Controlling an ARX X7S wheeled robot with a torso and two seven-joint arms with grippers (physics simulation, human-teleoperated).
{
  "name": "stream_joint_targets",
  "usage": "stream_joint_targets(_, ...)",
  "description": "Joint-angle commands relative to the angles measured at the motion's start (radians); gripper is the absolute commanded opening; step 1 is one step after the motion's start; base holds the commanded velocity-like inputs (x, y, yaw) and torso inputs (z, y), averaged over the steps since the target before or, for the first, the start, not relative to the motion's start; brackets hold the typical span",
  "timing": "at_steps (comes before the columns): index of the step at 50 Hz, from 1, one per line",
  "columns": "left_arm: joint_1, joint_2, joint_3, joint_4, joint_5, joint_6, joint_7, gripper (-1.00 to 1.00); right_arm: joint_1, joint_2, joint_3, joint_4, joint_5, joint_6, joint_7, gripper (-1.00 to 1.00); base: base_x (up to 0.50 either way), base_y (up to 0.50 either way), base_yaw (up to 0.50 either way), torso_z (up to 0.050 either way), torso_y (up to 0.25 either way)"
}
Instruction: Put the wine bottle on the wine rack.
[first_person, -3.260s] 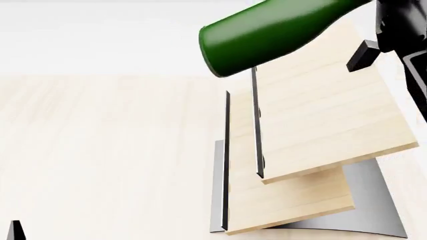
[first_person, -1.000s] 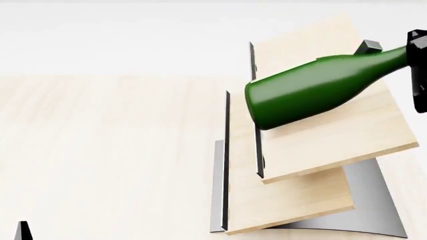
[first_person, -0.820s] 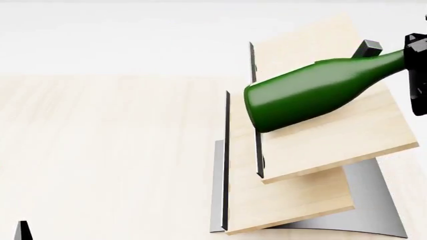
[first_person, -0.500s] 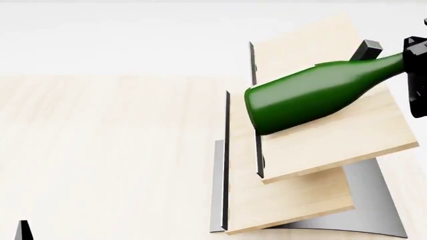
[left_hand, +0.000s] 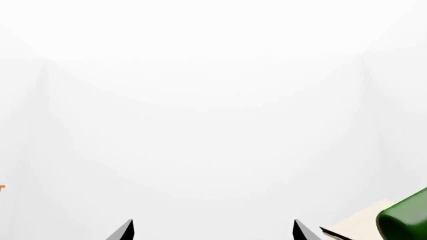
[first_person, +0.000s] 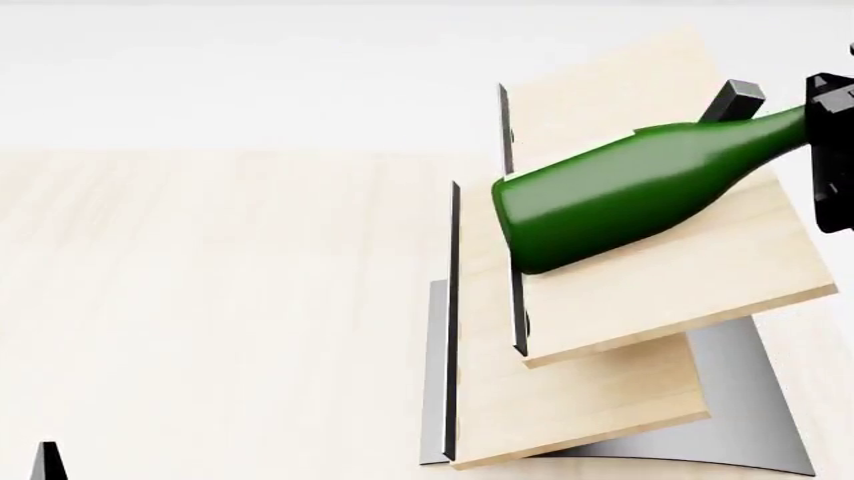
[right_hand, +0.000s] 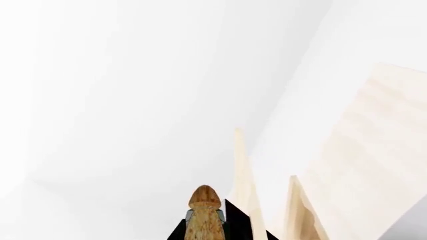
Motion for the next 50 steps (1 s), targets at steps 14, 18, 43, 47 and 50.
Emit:
stream_joint_targets(14,-0.001,-0.002,0.002,0.000,-0.001,0.000,-0.003,1.00,-0.027,-0.009,-0.013,0.025,-0.042,0.004,-0.011,-1.00,0.00,0.00,0.00,0.000,0.000)
stream_joint_targets(18,-0.002,-0.002,0.002,-0.001,0.000,0.001,-0.004,1.00,-0.032,-0.006,-0.010,0.009,-0.044,-0.001,-0.007,-1.00,0.00,0.00,0.00,0.000,0.000)
stream_joint_targets(43,-0.003,-0.004,0.004,0.001,0.000,-0.001,-0.006,1.00,-0.044,0.004,0.006,-0.035,-0.054,-0.018,-0.016,1.00,0.00,0.00,0.00,0.000,0.000)
stream_joint_targets(47,-0.003,-0.004,0.006,-0.001,0.001,-0.001,-0.006,1.00,-0.043,0.005,0.007,-0.037,-0.055,-0.018,-0.015,1.00,0.00,0.00,0.00,0.000,0.000)
stream_joint_targets(50,-0.004,-0.004,0.006,-0.002,0.001,0.001,-0.007,1.00,-0.042,0.006,0.008,-0.037,-0.054,-0.017,-0.016,1.00,0.00,0.00,0.00,0.000,0.000)
